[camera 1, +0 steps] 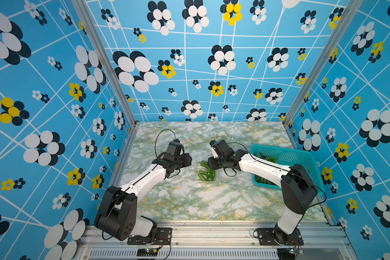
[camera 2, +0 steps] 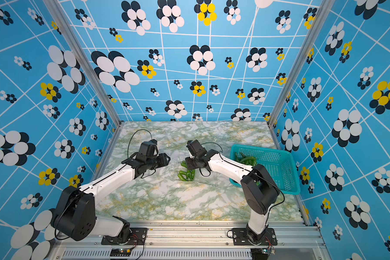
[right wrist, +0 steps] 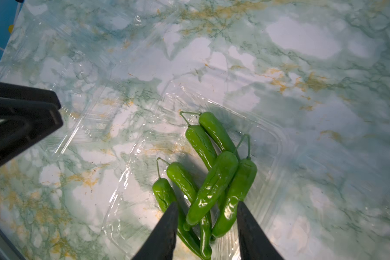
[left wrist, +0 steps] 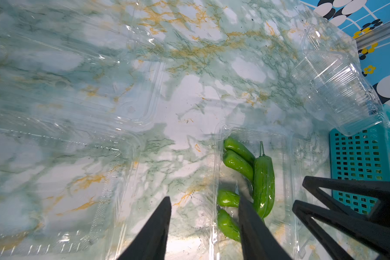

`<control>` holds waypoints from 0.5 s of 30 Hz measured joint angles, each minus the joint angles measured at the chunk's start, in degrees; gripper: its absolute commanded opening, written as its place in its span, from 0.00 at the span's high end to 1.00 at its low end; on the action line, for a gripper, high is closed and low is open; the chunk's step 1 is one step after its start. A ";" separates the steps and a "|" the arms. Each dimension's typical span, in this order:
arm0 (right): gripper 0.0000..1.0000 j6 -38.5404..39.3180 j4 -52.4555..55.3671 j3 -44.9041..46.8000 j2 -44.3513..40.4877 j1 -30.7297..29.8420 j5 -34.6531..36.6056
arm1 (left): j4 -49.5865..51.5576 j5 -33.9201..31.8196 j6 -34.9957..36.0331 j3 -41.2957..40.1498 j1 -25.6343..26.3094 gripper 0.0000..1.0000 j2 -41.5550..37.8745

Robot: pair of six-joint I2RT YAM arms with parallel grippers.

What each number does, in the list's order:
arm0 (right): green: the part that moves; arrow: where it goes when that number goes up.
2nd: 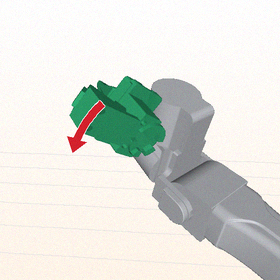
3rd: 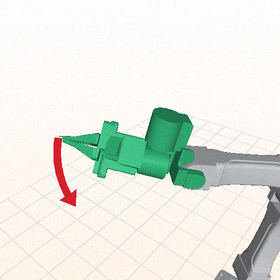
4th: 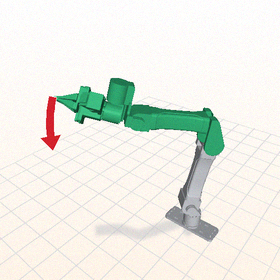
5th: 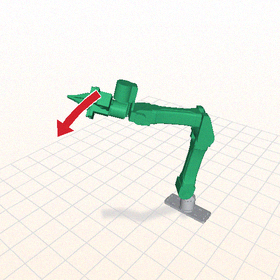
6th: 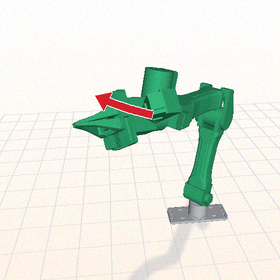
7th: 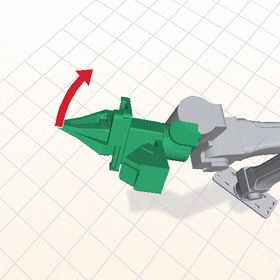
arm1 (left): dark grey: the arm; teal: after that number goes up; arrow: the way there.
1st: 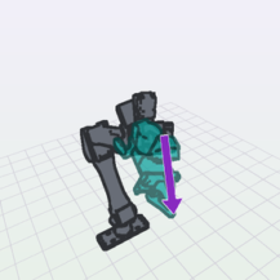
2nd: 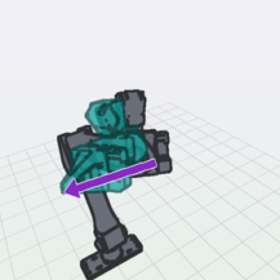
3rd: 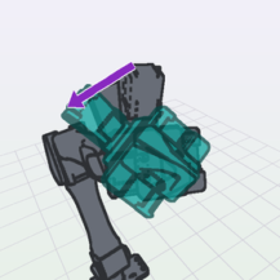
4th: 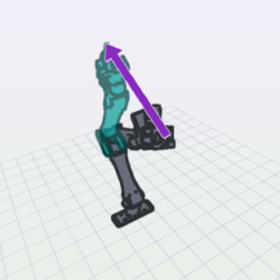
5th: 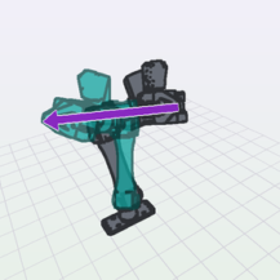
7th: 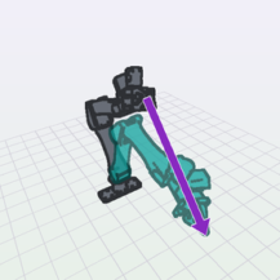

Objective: Take small green peppers out of containers
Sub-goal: Place the green pepper in the basket, then pick up the green pepper from the packing box.

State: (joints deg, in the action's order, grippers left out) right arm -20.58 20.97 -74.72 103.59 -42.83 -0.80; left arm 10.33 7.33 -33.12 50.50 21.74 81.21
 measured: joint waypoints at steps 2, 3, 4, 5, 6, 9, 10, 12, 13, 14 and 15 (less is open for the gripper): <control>0.58 -0.26 0.55 -0.85 1.53 -0.33 0.02 | 0.04 -0.09 -0.33 -0.22 -0.09 0.50 0.00; 0.58 -0.46 0.90 -1.20 2.32 -0.44 0.04 | 0.11 -0.09 -0.35 -0.28 -0.09 0.50 0.00; 0.58 -0.70 1.18 -1.44 2.89 -0.52 0.17 | 0.11 -0.09 -0.37 -0.31 -0.09 0.50 0.00; 0.58 -0.87 1.53 -1.75 3.61 -0.61 0.26 | 0.15 -0.09 -0.37 -0.31 -0.09 0.50 0.00; 0.58 -0.98 1.95 -2.16 4.35 -0.72 0.44 | 0.15 -0.07 -0.37 -0.31 -0.11 0.50 0.00; 0.60 -1.31 2.95 -3.50 6.47 -1.38 1.09 | 0.20 -0.07 -0.37 -0.31 -0.15 0.50 0.00; 0.61 -1.31 3.28 -3.85 6.97 -1.60 1.33 | 0.20 -0.04 -0.37 -0.31 -0.15 0.50 0.00; 0.62 -1.36 3.98 -4.59 7.74 -1.97 1.57 | 0.20 -0.04 -0.37 -0.33 -0.15 0.50 0.00; 0.62 -1.36 4.24 -4.90 8.00 -2.05 1.66 | 0.20 -0.04 -0.37 -0.33 -0.15 0.50 0.00; 0.64 -1.38 4.37 -5.16 8.26 -2.16 1.75 | 0.20 0.07 -0.37 -0.33 -0.20 0.50 0.00; 0.64 -1.46 4.52 -5.44 8.50 -2.16 1.92 | 0.15 0.15 -0.37 -0.37 -0.26 0.50 0.00</control>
State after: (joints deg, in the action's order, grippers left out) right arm -22.04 25.50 -80.16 112.09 -44.99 1.13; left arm 10.48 7.49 -33.50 50.13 21.47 81.21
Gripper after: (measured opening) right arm 0.367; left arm 0.502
